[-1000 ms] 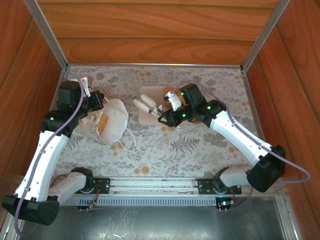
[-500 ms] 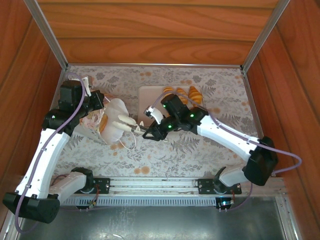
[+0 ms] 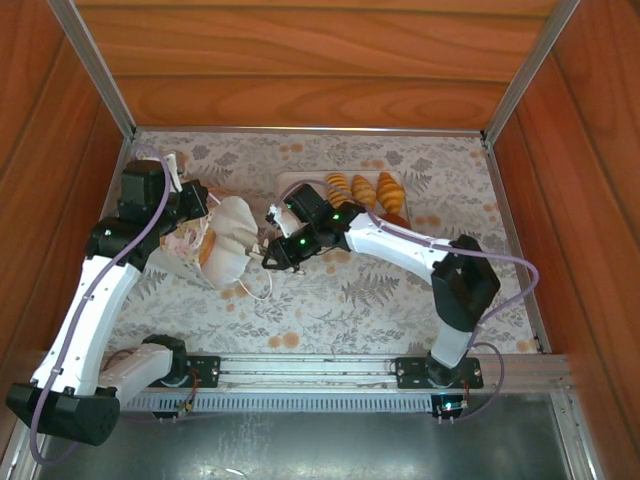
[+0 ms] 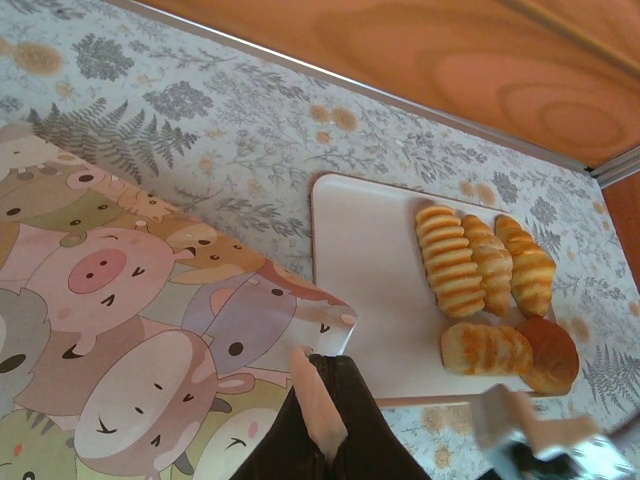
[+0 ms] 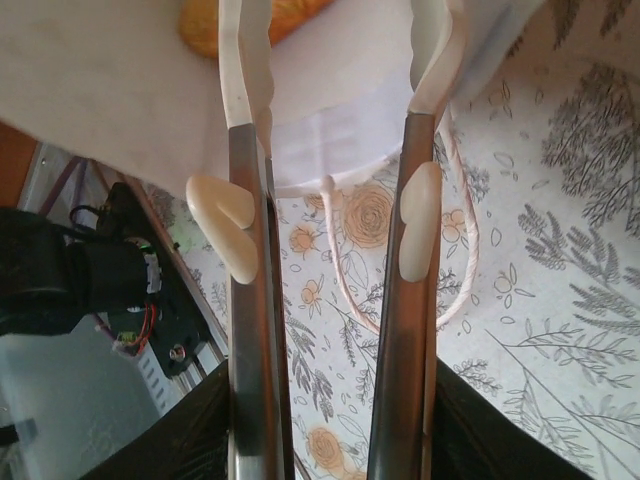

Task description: Take the fake bread out of the paper bag

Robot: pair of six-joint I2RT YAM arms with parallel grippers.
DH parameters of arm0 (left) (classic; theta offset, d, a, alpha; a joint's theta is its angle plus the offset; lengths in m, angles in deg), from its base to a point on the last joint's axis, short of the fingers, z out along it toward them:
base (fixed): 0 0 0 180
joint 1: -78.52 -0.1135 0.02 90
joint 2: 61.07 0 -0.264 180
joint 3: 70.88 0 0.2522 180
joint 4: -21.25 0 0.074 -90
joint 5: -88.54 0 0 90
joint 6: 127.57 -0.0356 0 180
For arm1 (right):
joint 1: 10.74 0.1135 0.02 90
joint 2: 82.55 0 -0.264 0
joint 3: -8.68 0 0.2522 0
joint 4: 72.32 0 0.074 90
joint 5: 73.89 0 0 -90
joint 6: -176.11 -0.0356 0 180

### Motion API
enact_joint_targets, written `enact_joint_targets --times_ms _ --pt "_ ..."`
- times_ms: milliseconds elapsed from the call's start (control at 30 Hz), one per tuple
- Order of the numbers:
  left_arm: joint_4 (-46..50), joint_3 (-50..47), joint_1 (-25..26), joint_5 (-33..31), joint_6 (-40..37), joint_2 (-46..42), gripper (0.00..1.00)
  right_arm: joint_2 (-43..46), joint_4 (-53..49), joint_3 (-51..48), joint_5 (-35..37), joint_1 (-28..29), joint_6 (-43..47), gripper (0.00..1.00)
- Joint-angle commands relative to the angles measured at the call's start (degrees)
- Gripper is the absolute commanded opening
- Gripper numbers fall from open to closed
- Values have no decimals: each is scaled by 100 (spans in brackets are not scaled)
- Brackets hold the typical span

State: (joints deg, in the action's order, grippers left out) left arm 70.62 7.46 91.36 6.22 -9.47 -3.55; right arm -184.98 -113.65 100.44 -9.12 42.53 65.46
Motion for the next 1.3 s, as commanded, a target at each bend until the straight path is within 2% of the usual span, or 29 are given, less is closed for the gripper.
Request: enact_joint_targets --times_ms 0,433,700,833,967,1267 --pt "-102 147 27 124 100 96 0 -209 309 373 -374 220 -565 46" --pt "-206 44 30 221 134 37 0 -1237 -206 1435 -466 350 -1035 54" --pt "-220 43 27 295 171 40 0 -1732 276 1750 -759 353 -1540 56" --pt "-221 51 31 287 153 32 0 -1829 349 1841 -790 354 -1541 48" --pt "-221 12 28 161 153 -28 0 -1534 324 1640 -347 353 -1363 34" --pt "-208 -7 27 -58 109 -130 0 -506 72 926 1269 361 -355 31"
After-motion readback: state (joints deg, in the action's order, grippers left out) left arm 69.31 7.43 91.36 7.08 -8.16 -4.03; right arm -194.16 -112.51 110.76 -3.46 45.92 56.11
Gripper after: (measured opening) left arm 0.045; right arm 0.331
